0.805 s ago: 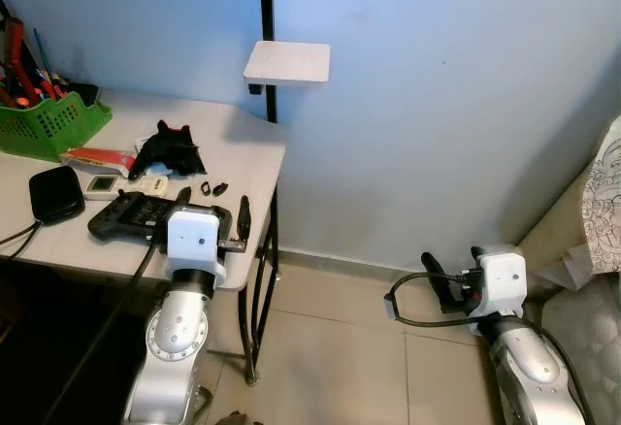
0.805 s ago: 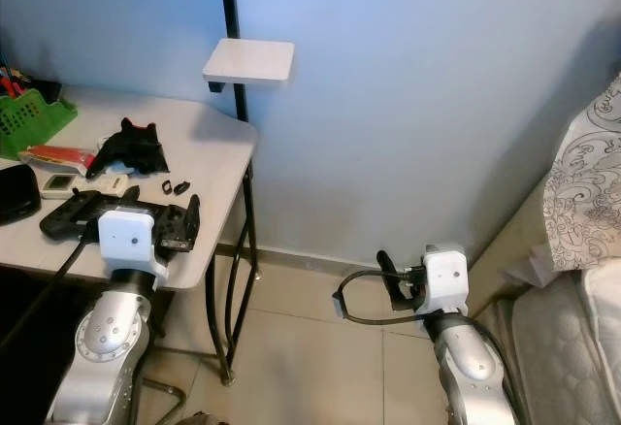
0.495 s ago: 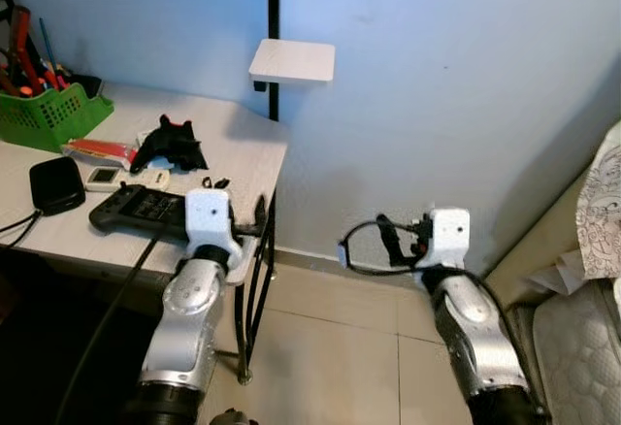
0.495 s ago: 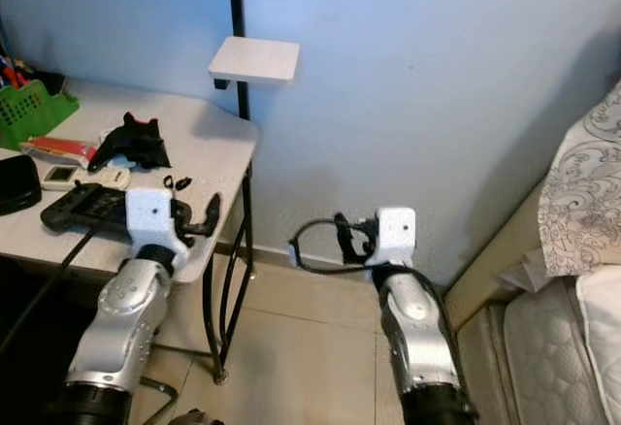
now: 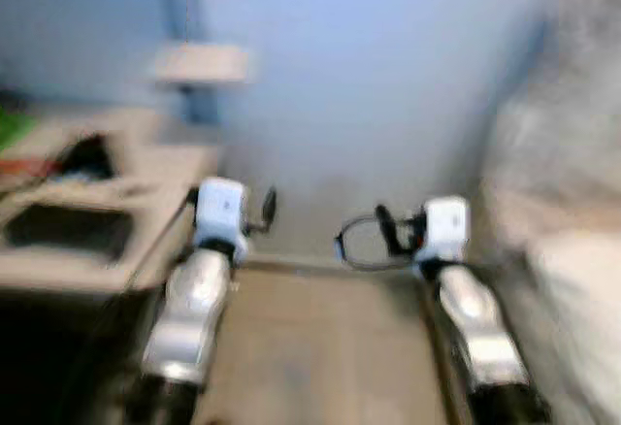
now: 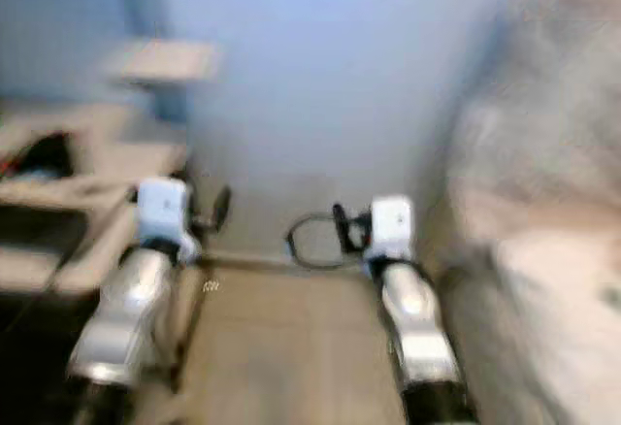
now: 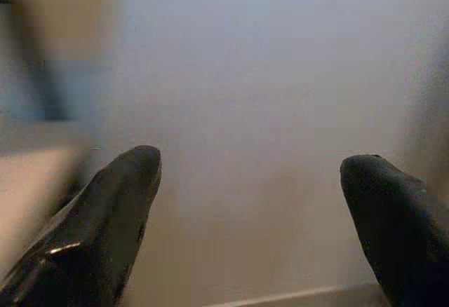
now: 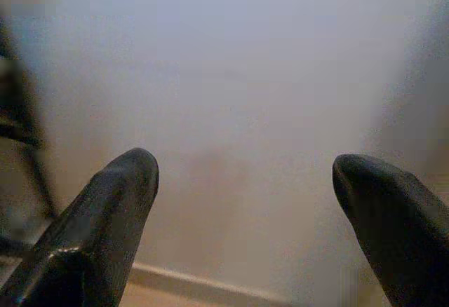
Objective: Clean up the room
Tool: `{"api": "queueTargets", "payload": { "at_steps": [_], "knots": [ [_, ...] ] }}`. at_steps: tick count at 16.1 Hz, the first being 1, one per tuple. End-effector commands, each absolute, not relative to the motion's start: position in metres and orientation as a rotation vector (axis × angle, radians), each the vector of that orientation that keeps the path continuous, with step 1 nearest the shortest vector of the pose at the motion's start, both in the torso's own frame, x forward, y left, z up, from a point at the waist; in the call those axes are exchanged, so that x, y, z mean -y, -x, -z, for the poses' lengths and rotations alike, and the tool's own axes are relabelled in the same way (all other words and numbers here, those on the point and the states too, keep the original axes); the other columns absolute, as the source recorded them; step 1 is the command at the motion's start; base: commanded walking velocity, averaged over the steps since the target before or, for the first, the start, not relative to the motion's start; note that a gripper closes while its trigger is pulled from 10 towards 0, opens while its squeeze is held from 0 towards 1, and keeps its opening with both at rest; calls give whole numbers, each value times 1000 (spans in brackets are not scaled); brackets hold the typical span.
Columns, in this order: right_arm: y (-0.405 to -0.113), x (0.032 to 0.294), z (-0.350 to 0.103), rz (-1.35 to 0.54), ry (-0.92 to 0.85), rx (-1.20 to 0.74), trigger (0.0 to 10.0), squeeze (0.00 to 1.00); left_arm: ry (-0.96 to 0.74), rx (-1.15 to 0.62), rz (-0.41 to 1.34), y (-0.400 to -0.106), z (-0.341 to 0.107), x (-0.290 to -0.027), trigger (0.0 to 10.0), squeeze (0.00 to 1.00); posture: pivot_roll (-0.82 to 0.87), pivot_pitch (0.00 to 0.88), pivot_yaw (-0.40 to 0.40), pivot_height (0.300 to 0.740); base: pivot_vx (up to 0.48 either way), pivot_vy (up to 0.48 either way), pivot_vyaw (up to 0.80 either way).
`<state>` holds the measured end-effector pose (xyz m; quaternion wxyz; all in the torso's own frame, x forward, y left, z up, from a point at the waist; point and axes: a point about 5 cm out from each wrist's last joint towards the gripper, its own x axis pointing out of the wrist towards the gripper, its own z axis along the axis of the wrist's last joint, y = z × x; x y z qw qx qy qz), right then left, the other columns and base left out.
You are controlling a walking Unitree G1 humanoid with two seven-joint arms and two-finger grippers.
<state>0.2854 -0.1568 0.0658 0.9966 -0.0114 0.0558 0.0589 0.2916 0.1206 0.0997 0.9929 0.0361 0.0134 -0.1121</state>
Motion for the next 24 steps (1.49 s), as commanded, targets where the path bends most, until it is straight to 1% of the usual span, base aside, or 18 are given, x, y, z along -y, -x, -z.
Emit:
{"api": "queueTargets", "payload": {
  "at_steps": [1,2,3,4,6,12,14,15,18,20,21,24],
  "knots": [
    [-288,158,-70,-112,19,-95,10000,0,-94,-6,222,-295,-105,-122,10000,0,103,0,-45,740,0,0,-738],
    [-287,161,-67,-105,26,-103,10000,0,-70,-21,237,-295,-103,-122,10000,0,103,0,-47,740,0,0,-744],
    [-286,163,-66,-104,28,-105,10000,0,-47,-26,257,-294,-101,-120,10000,0,102,0,-47,740,0,480,-738],
    [-285,163,-65,-103,30,-107,10000,0,-67,-26,263,-295,-101,-122,10000,0,104,0,-49,740,0,480,-744],
    [-285,164,-62,-90,31,-112,10000,0,-85,-43,256,-301,-100,-127,10000,0,103,0,-44,740,0,0,-741],
    [-284,169,-57,-73,39,-121,10000,0,-86,-55,273,-298,-93,-127,10000,0,99,0,-42,740,0,0,-742],
    [-282,172,-57,-52,15,-114,10000,0,-88,-64,268,-296,-88,-132,10000,0,97,0,-44,740,0,0,-741],
    [-281,176,-59,-28,-63,-97,10000,0,-80,-64,254,-295,-86,-137,10000,0,95,0,-45,740,0,0,-681],
    [-277,189,-62,52,-50,-57,10000,0,-63,-2,223,-290,-93,-144,10000,0,94,0,-49,740,0,0,-685],
    [-276,196,-67,101,-72,-18,10000,0,-98,55,225,-290,-101,-143,10000,0,94,0,-52,740,0,0,-688],
    [-277,192,-68,81,-74,-13,10000,0,-86,75,246,-295,-108,-137,10000,0,97,0,-54,740,0,0,-688],
    [-278,186,-68,58,-77,-6,10000,0,-99,69,242,-297,-106,-138,10000,0,95,0,-52,740,0,0,-704]
  ]
}}
